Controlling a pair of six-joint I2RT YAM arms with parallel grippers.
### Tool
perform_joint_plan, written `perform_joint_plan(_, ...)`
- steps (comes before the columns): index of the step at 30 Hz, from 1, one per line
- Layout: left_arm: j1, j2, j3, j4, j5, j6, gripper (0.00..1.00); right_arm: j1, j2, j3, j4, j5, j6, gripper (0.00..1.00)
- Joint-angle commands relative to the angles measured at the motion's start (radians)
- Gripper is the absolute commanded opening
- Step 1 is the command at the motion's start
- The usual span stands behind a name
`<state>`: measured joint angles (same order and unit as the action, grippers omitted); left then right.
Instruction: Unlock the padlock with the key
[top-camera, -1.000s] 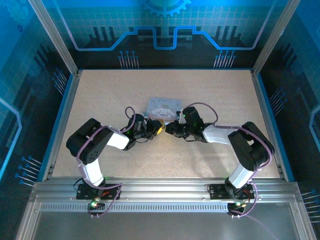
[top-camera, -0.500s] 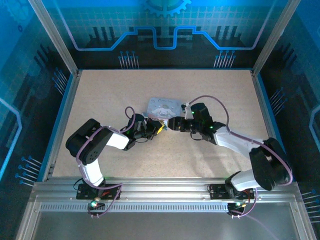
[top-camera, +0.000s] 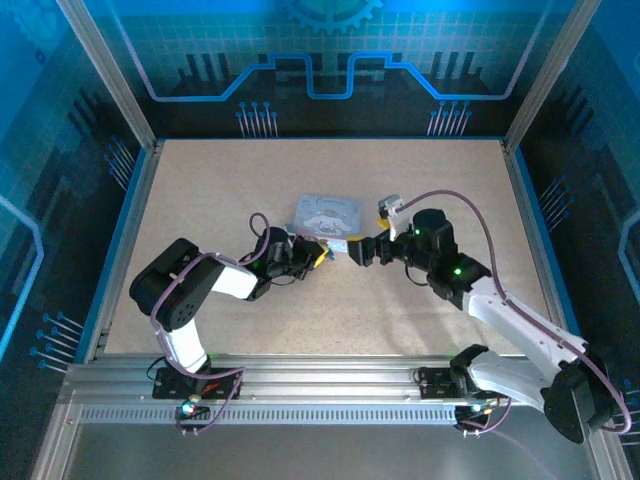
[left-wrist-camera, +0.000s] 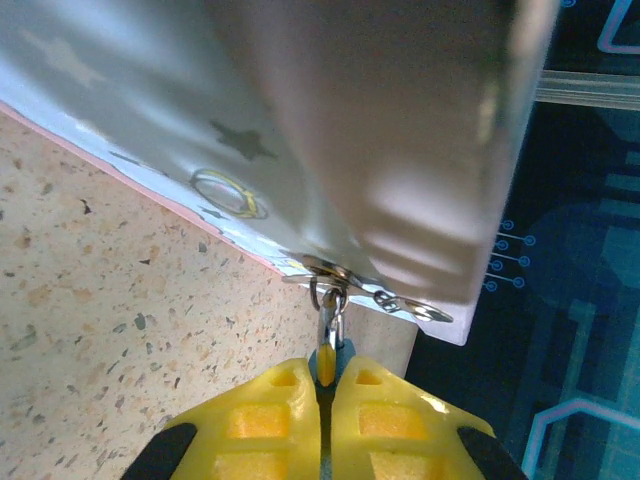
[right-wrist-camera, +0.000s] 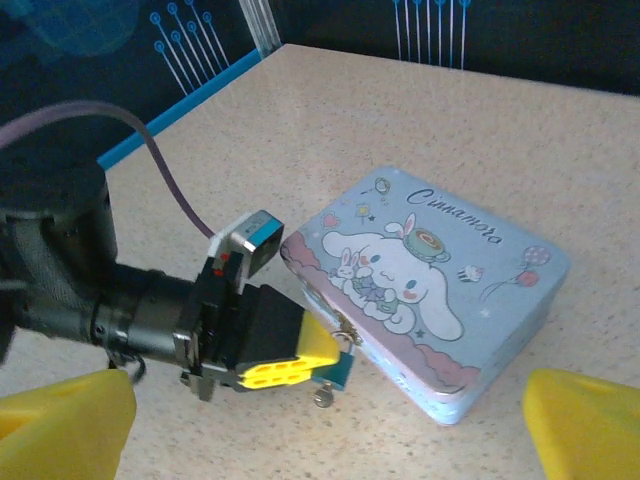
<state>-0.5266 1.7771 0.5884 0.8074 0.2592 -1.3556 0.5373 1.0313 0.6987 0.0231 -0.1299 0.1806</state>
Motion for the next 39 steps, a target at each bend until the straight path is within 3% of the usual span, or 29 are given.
perform_joint_plan(1,-0.008,-0.035,0.014,-0.004,0.005,0.016,0.0,0.049,-0.038,-0.058,0.011,0.055,-0.271,1.0)
perform_joint_plan(6,-0.007,-0.044,0.014,-0.014,0.005,0.015,0.0,0.16,-0.027,-0.08,-0.035,0.18,-0.578,1.0)
perform_joint_plan(14,-0.006,-0.045,0.017,-0.02,0.005,0.01,0.0,0.279,0.136,-0.111,0.069,0.375,-0.79,0.95)
perform_joint_plan(20,-0.007,-0.047,0.016,-0.018,0.002,-0.009,0.0,0.301,0.305,-0.08,0.169,0.417,-0.828,0.81)
perform_joint_plan(32,-0.009,-0.051,0.021,-0.02,0.006,-0.065,0.0,0.305,0.511,-0.062,0.407,0.402,-0.866,0.77)
perform_joint_plan(39,-0.009,-0.052,0.018,-0.004,-0.005,-0.091,0.0,0.304,0.554,-0.043,0.416,0.339,-0.873,0.69)
